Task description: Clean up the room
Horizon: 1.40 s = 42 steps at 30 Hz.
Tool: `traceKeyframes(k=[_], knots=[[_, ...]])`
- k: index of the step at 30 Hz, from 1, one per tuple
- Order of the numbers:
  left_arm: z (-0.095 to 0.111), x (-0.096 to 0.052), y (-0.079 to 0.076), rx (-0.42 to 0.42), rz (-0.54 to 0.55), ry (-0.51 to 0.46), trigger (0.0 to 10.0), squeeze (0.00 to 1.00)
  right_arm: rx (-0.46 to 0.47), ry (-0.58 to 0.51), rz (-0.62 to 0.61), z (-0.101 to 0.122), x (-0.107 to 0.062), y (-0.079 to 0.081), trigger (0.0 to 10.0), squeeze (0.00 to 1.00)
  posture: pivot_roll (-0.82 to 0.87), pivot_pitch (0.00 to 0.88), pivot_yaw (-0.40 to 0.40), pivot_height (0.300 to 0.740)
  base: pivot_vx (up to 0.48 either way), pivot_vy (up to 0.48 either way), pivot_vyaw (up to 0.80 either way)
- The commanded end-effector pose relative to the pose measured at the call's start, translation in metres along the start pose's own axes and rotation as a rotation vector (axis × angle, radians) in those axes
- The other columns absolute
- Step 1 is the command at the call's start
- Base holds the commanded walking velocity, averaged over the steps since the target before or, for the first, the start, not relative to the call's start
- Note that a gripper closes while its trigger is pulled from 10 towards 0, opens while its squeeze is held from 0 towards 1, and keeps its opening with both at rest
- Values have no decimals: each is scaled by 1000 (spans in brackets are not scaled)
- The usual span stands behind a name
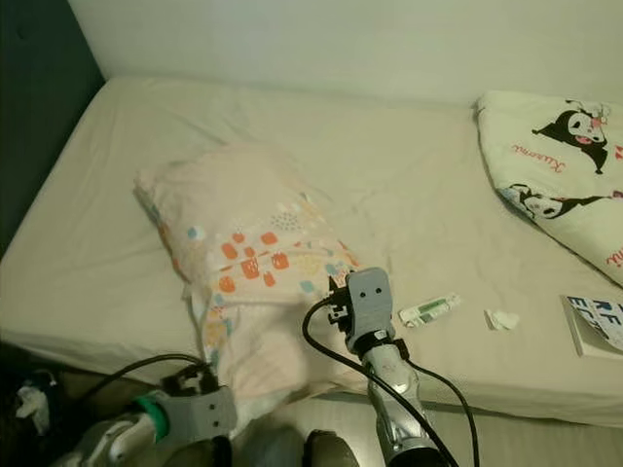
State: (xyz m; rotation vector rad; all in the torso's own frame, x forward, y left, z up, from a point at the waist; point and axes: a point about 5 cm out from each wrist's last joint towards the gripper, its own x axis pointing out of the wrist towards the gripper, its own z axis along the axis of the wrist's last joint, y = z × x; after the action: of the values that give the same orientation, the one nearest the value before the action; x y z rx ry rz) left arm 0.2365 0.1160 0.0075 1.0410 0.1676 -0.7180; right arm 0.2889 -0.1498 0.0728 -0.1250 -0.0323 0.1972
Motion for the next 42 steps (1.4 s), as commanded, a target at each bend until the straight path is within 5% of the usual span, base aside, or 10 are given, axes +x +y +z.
traceKeyframes(k=[1,9,17,28,42], knots=[[-2,2,-10,10,-28,12,10000,0,3,21,9,-5,-4,3,10000,0,-50,193,26,740,0,0,0],[5,8,-16,-28,-88,-3,10000,0,7,12,9,-3,-7,3,10000,0,-61,249,31,740,0,0,0],[8,-13,-24,-225,-187,-34,10000,0,4,27,15,-5,-13,2,10000,0,-50,291,25,740,0,0,0],[7,3,-22,-204,-57,20,10000,0,4,25,35,-1,-10,6,10000,0,-57,319,6,740,0,0,0],[5,7,-37,-171,-88,64,10000,0,4,33,32,0,-15,5,10000,0,-70,340,8,740,0,0,0]])
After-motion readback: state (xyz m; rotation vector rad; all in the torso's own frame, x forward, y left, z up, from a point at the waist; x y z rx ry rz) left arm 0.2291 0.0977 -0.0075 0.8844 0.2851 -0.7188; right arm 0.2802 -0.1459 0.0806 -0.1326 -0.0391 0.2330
